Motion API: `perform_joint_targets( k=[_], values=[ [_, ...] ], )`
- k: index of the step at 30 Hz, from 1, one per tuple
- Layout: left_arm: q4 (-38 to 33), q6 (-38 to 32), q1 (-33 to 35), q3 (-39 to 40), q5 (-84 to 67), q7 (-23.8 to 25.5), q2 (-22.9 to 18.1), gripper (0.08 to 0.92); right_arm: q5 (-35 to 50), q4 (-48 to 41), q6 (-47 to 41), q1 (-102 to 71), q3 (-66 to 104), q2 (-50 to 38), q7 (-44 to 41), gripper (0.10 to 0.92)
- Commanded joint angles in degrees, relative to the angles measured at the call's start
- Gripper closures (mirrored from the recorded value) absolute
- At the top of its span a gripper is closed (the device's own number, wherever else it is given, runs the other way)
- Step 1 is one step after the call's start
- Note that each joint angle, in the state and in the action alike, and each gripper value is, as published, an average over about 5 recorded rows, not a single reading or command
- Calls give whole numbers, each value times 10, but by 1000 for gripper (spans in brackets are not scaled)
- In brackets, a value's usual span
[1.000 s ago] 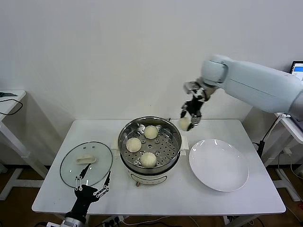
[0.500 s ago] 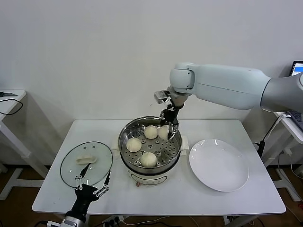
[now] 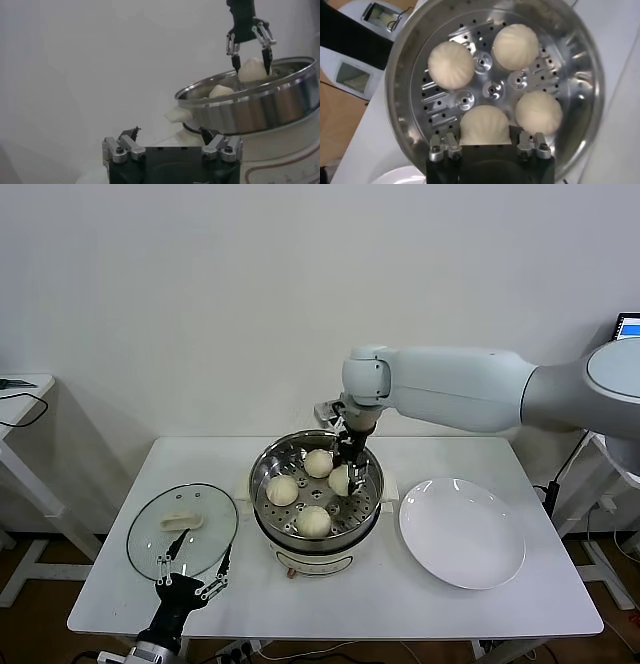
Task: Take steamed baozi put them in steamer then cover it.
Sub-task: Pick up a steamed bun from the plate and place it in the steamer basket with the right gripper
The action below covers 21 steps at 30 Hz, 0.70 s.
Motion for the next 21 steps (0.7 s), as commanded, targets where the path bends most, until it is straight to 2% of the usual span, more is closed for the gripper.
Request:
perform_joint_targets(
  k=[1,10,18,21],
  values=[
    [-2,-1,1,-1,0,0,0,177,-13,-2,-4,-22,-7,9,12,381],
    [-3,-3,3,-4,0,-1,-1,177,-26,-7,-5,-32,-6,7,22,356],
    [-4,0,1,-4,2,-1,-1,177,-28,9,-3,-24,7,-8,27,222],
    [-2,0,-1,-3,5,-3,-1,177,-31,28,-2,-17,24,-29,29,205]
  ],
)
